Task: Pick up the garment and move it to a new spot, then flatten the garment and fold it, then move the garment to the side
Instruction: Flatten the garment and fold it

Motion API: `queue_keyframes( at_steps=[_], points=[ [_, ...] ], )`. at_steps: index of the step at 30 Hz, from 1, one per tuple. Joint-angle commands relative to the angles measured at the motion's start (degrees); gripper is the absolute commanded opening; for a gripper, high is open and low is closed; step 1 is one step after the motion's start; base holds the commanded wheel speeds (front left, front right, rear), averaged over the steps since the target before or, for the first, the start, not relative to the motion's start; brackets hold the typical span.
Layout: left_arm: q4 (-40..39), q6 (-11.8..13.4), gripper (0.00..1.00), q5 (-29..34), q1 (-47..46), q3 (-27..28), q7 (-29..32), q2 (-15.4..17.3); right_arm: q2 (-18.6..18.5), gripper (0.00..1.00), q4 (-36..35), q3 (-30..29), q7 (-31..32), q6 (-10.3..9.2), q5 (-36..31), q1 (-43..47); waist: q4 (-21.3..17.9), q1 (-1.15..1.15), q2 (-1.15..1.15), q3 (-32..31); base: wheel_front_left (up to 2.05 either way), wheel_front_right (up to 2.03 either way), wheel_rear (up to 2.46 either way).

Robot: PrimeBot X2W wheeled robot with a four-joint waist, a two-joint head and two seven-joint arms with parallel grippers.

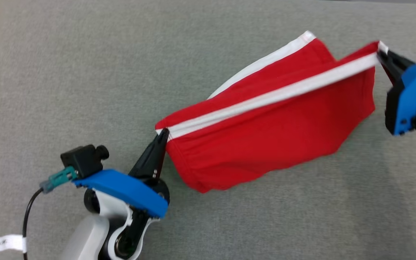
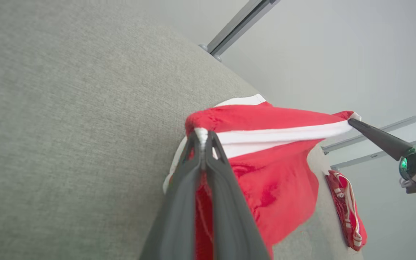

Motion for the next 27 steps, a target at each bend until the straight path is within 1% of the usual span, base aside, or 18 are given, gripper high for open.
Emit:
queue_keyframes(
  at_steps=[1, 4, 6, 12, 13, 14, 15, 16, 23, 25, 27],
  points=[
    [1.6, -0.3, 0.0, 0.0, -2.0, 0.2, -0.4, -0.9, -0.6, 0.0, 2.7, 1.1, -1.0, 0.02, 0.3, -2.8, 2.5, -0.01, 0.0, 2.4, 0.0, 0.0, 0.0],
    [5.7, -1.3, 0.0, -0.4, -4.5, -0.3, -1.3, -2.7, -0.4, 0.0, 9.5, 4.3, -3.3, 0.02, 0.1, -8.3, 4.0, -0.01, 0.0, 3.6, 0.0, 0.0, 0.0],
    [8.4, -2.1, 0.0, -0.1, -6.0, -0.6, -2.3, -3.9, -1.0, 0.0, 13.7, 6.2, -5.3, 0.02, -1.6, -11.6, 4.9, -0.01, 0.0, 4.0, 0.0, 0.0, 0.0],
    [14.8, -3.5, 0.0, 0.7, -9.0, -1.4, -4.9, -6.4, -0.4, 0.0, 24.3, 10.7, -9.0, 0.02, -3.3, -17.8, 6.7, -0.01, 0.0, 4.8, 0.0, 0.0, 0.0],
    [15.5, -4.1, 0.18, 0.7, -9.3, -1.6, -5.2, -6.7, -0.4, 0.09, 25.7, 11.4, -9.8, 0.02, -3.5, -18.6, 6.8, -0.01, 0.0, 4.8, 0.0, 0.0, 0.0],
    [16.3, -4.8, 0.38, 0.5, -9.5, -2.0, -5.3, -7.0, -0.2, 0.51, 27.1, 11.9, -10.5, 0.02, -3.4, -19.0, 6.9, -0.01, 0.0, 4.8, 0.0, 0.0, 0.0],
    [16.9, -5.3, 0.96, 0.4, -9.7, -2.3, -5.5, -7.2, 0.1, 1.0, 28.5, 11.9, -11.0, 0.02, -3.0, -19.5, 7.0, -0.01, 0.0, 4.8, 0.0, 0.0, 0.0],
    [17.4, -5.7, 1.0, 0.6, -10.0, -2.4, -6.0, -7.4, 0.2, 1.0, 29.6, 12.1, -11.8, 0.02, -2.9, -20.0, 7.1, -0.01, 0.0, 4.7, 0.0, 0.0, 0.0],
    [19.4, -7.7, 1.0, 0.6, -8.9, -1.7, -9.7, -7.4, 0.9, 1.0, 35.0, 12.8, -18.2, 0.02, -0.3, -20.4, 6.4, -0.01, 0.0, 1.6, 0.0, 0.0, 0.0],
    [19.1, -8.2, 1.0, 0.8, -7.9, -1.3, -11.1, -6.8, 0.7, 1.0, 35.8, 12.8, -19.0, 0.02, 1.6, -19.3, 6.1, -0.01, 0.0, 0.2, 0.0, 0.0, 0.0],
    [18.9, -7.7, 1.0, 2.5, -7.0, -0.5, -13.5, -5.6, 0.2, 1.0, 36.3, 13.1, -19.1, 0.02, 3.1, -18.0, 5.7, -0.01, 0.0, -1.0, 0.0, 0.0, 0.0]
  ],
)
